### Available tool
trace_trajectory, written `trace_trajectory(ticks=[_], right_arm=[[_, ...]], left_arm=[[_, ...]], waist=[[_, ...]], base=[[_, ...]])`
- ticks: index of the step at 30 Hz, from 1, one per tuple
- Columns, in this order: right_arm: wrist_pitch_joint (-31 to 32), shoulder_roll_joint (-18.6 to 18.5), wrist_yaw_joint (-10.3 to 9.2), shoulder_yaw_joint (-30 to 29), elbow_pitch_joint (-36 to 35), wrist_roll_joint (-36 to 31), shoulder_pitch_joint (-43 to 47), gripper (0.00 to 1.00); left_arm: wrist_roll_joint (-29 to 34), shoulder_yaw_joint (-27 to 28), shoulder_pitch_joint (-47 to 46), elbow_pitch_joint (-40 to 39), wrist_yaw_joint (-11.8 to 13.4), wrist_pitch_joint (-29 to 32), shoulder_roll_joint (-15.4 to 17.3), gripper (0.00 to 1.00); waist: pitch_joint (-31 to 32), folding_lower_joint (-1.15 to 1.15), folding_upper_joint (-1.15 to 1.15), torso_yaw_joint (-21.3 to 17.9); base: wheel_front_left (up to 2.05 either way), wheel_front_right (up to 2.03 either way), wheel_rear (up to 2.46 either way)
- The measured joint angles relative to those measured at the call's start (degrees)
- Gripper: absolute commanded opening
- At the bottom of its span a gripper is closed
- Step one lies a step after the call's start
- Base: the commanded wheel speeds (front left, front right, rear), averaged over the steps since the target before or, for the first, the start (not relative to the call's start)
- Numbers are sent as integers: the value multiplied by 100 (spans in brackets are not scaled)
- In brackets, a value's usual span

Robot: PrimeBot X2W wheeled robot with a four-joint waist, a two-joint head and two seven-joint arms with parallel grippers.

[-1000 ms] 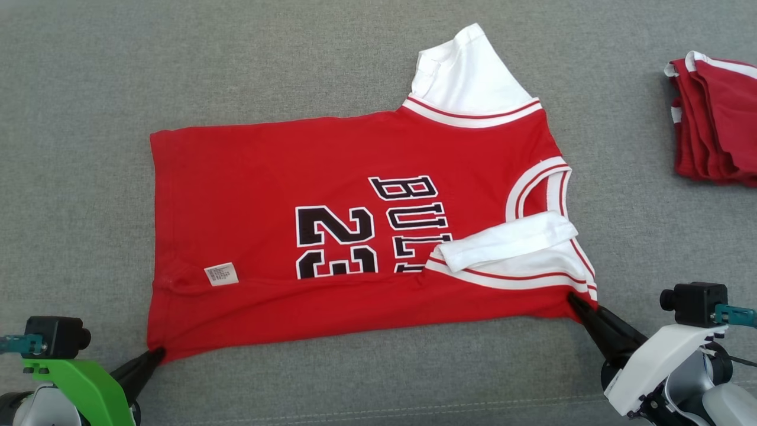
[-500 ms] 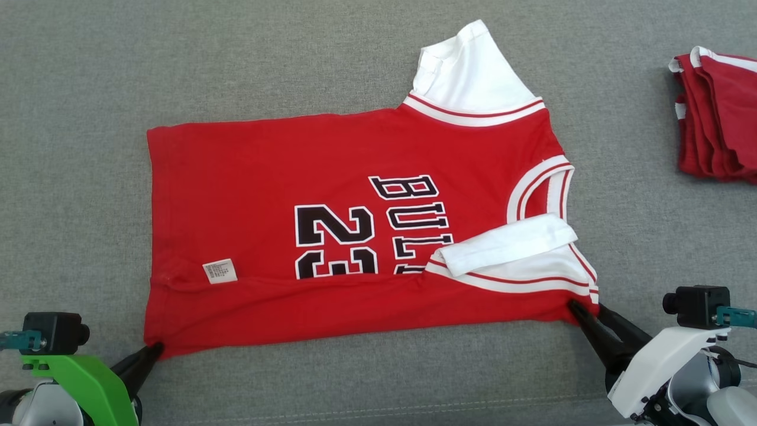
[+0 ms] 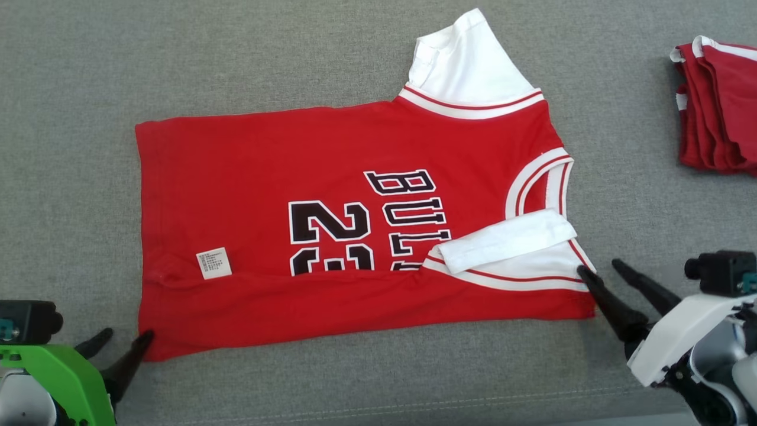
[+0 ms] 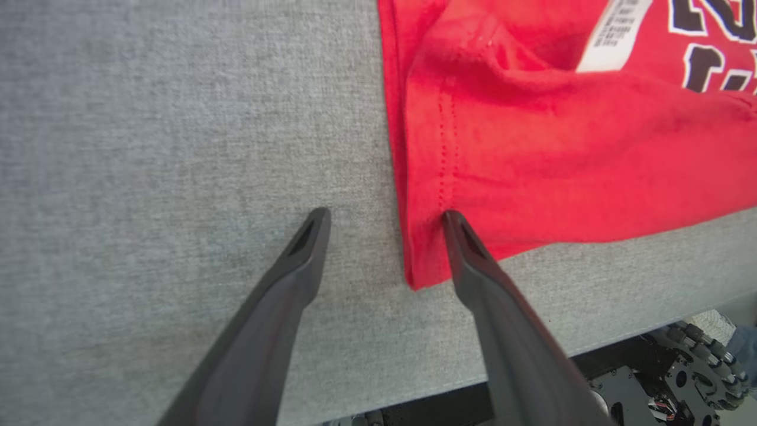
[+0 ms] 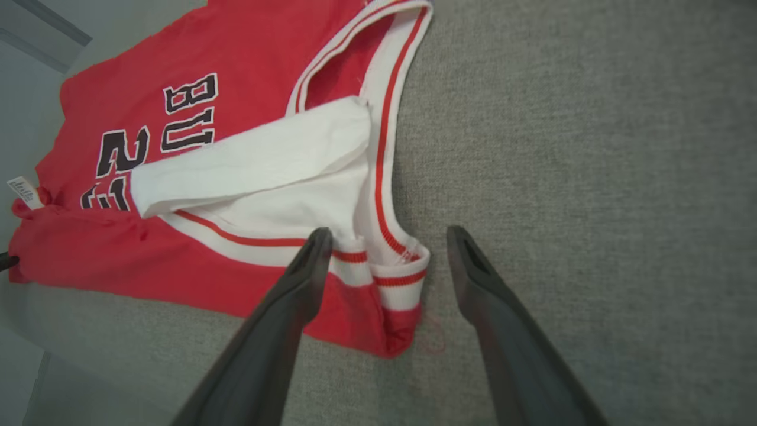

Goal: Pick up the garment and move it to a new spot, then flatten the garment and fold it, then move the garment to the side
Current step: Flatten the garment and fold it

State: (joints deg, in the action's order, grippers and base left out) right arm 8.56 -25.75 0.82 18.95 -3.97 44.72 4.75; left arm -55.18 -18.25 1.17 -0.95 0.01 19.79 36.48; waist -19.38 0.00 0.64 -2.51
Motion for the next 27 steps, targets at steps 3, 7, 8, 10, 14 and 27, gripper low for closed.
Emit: trace_trajectory(ticks=[3, 7, 8, 10, 14, 27], right_arm=[[75, -220, 3, -70, -156, -126, -251, 100], [210, -450, 16, -144, -346, -307, -721, 100], [227, -477, 18, -181, -378, -318, -876, 100], [258, -480, 40, -232, -417, -324, -1241, 100], [468, -303, 45, -168, -318, -385, -2286, 100], [1023, 71, 112, 252, 602, -801, -4509, 100]], left_arm=[[94, 83, -21, -153, 10, 66, 237, 100], [199, 175, -357, -444, 9, 174, 426, 100], [174, 234, -492, -517, 12, 192, 421, 100], [71, 324, -734, -605, 32, 287, 421, 100], [-15, 387, -1348, -671, 110, 493, 426, 100], [-242, 309, -2863, -452, 260, 1296, 411, 100]], waist=[[-66, 0, 0, -11], [-174, 0, 0, -28], [-206, 0, 0, -33], [-280, 0, 0, -45], [-514, 0, 0, -90], [-1269, 0, 0, -178]], base=[[0, 0, 0], [0, 0, 0], [0, 0, 0], [0, 0, 0], [0, 0, 0], [0, 0, 0]])
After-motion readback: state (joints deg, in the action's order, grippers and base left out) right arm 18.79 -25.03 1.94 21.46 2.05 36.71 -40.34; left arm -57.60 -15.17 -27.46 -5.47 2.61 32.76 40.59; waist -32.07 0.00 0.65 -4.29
